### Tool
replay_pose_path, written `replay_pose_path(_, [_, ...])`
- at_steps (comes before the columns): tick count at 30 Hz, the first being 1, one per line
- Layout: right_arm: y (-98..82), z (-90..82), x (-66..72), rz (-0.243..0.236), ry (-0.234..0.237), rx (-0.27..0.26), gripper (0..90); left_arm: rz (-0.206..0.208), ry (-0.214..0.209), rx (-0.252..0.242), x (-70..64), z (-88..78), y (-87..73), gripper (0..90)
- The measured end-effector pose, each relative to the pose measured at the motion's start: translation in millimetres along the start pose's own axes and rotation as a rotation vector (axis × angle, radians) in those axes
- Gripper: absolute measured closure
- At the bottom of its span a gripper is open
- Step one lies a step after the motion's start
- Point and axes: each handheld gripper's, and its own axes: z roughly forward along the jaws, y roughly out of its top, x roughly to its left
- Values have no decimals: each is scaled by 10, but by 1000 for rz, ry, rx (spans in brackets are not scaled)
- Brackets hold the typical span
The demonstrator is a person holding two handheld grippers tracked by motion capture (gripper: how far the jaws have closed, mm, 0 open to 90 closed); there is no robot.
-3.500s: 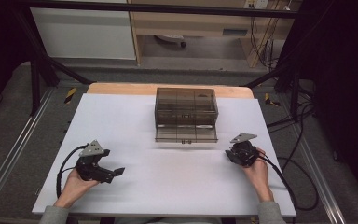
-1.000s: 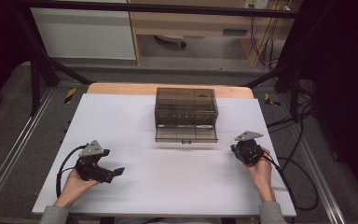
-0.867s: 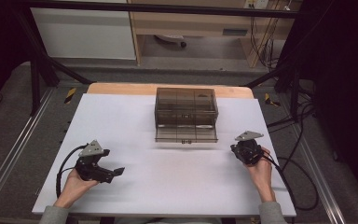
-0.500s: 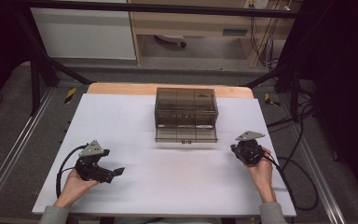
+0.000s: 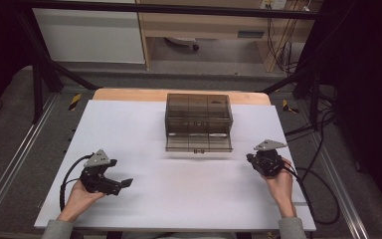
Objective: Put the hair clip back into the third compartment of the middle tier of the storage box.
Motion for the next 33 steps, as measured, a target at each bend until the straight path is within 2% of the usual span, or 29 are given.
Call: replay_pose_path(33, [107,-163,47,7,24,-45,892,0,-1,-2,0,-7,3,23])
